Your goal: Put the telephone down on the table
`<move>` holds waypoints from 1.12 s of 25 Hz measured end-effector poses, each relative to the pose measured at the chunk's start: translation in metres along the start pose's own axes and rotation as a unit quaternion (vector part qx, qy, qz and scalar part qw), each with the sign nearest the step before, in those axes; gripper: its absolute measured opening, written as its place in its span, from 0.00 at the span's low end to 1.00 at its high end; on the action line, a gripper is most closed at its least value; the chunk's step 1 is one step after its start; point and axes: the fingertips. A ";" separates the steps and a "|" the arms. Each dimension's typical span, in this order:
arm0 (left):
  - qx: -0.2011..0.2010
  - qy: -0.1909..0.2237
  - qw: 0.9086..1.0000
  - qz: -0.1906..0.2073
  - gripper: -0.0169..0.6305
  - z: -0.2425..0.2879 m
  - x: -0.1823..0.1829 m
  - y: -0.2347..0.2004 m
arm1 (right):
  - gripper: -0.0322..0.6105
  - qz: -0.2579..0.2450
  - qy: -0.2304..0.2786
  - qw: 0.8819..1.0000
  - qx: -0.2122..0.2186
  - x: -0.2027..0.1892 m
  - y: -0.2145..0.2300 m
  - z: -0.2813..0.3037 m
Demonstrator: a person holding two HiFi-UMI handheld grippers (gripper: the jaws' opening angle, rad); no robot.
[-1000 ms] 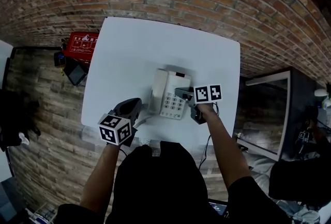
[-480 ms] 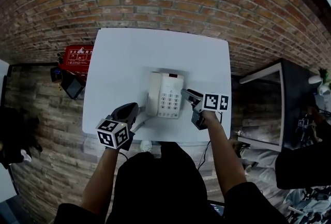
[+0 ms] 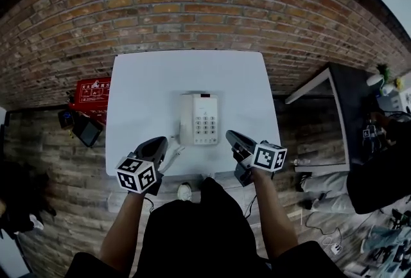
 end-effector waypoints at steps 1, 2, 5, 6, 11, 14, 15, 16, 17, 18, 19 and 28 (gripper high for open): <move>-0.004 0.001 1.000 0.003 0.05 -0.004 -0.001 0.003 | 0.09 -0.004 0.012 1.000 0.003 -0.004 -0.009 -0.007; -0.009 0.002 1.000 0.004 0.05 -0.007 -0.001 0.006 | 0.09 -0.009 0.025 1.000 0.006 -0.007 -0.018 -0.014; -0.021 0.007 1.000 0.010 0.05 -0.016 0.000 0.015 | 0.09 -0.016 0.061 0.998 0.010 -0.014 -0.040 -0.035; -0.022 0.009 1.000 0.015 0.05 -0.018 0.000 0.018 | 0.09 -0.017 0.072 0.997 0.011 -0.016 -0.045 -0.042; -0.017 0.026 0.999 0.029 0.05 -0.024 0.005 0.035 | 0.09 -0.039 0.107 0.993 0.018 -0.016 -0.068 -0.072; -0.010 0.040 0.999 0.031 0.05 -0.030 0.013 0.043 | 0.09 -0.071 0.103 0.992 0.003 -0.014 -0.070 -0.082; -0.007 0.044 0.998 0.033 0.05 -0.032 0.016 0.046 | 0.09 -0.080 0.101 0.992 -0.002 -0.013 -0.070 -0.085; -0.004 0.047 0.998 0.034 0.05 -0.034 0.019 0.049 | 0.09 -0.085 0.100 0.991 -0.003 -0.012 -0.071 -0.089; -0.001 0.051 0.998 0.034 0.05 -0.037 0.021 0.052 | 0.09 -0.090 0.099 0.991 -0.001 -0.010 -0.074 -0.092; 0.003 0.055 0.998 0.034 0.05 -0.040 0.023 0.054 | 0.09 -0.096 0.099 0.990 0.002 -0.008 -0.077 -0.094; 0.007 0.059 0.998 0.035 0.05 -0.042 0.026 0.056 | 0.09 -0.103 0.099 0.990 0.005 -0.006 -0.079 -0.097; 0.026 0.080 0.996 0.027 0.05 -0.048 0.027 0.076 | 0.09 -0.166 0.094 0.982 -0.009 0.002 -0.085 -0.117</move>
Point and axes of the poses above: the fingertips, and each gripper's own axes: z forward along the fingers, y to its right, x out of its top, and after that the axes turned 11 degrees about -y, right-handed
